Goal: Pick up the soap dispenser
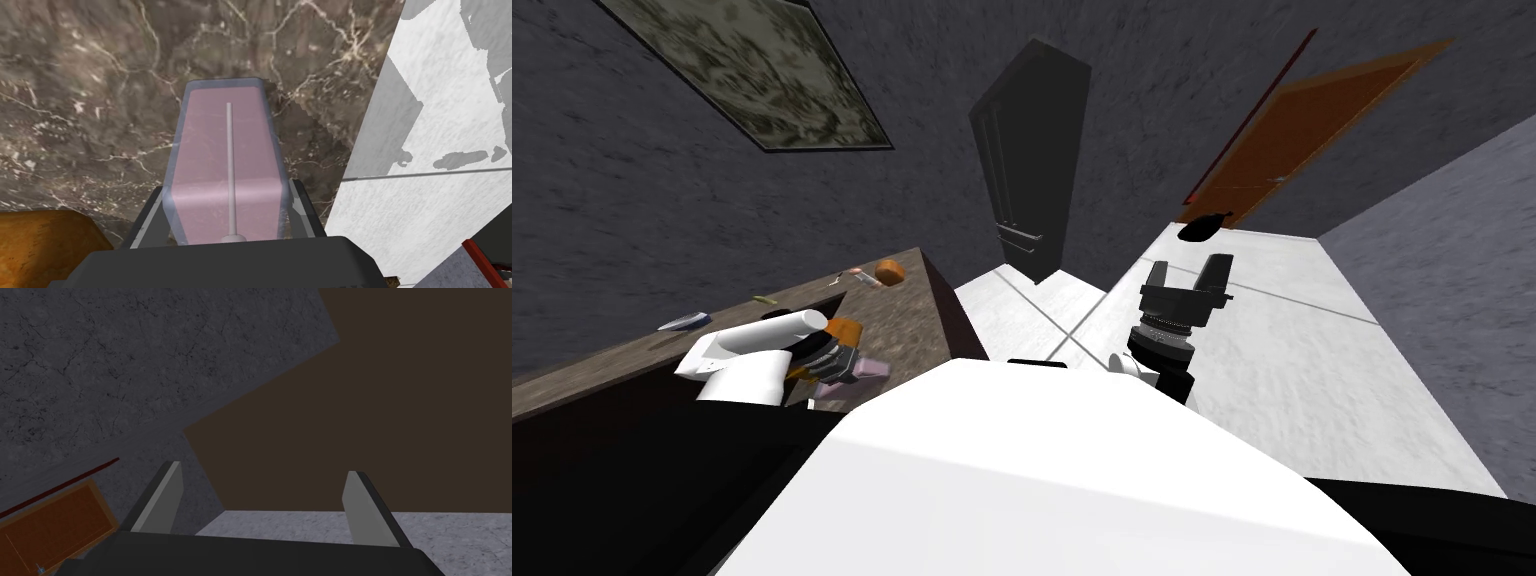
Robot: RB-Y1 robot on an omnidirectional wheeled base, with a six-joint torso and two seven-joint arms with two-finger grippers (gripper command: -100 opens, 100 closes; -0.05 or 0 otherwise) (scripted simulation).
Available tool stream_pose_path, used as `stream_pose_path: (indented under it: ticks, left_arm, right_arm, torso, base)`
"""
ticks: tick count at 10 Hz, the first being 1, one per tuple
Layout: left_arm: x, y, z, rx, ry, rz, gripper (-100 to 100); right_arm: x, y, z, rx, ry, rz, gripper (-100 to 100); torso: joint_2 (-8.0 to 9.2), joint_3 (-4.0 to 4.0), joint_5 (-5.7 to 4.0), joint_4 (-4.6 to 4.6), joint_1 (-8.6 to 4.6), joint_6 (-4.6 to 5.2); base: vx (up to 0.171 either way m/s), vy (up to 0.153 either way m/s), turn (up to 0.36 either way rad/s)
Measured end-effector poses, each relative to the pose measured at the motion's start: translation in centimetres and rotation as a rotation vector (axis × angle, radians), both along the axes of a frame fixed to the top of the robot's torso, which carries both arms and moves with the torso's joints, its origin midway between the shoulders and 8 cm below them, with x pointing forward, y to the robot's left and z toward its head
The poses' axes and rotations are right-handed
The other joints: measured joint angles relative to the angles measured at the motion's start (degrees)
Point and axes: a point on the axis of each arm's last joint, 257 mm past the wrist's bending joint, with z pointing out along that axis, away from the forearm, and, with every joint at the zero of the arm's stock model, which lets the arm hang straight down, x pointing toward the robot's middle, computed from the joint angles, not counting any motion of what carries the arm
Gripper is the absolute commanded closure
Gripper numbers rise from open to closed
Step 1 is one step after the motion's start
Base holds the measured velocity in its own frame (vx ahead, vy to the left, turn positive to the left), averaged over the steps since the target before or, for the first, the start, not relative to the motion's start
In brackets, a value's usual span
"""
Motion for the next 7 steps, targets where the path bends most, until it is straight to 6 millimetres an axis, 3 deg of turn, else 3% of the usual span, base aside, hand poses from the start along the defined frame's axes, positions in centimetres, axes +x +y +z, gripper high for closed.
stream_pose_path:
  ticks: [3, 7]
  left_arm:
    - [2.4, -0.3, -0.4, -0.013, 0.002, -0.051, 100]
    - [6.1, -0.7, -0.4, -0.02, -0.014, -0.11, 100]
  right_arm:
    - [0.0, 0.0, 0.0, 0.0, 0.0, 0.0, 0]
    - [0.0, 0.0, 0.0, 0.0, 0.0, 0.0, 0]
  torso:
    - [0.02, -0.01, 0.21, -0.04, 0.18, -0.07]
    - [0.09, 0.04, 0.23, 0.0, 0.22, -0.12]
  base:
    - [0.016, -0.016, 0.057]
    - [0.032, -0.021, 0.218]
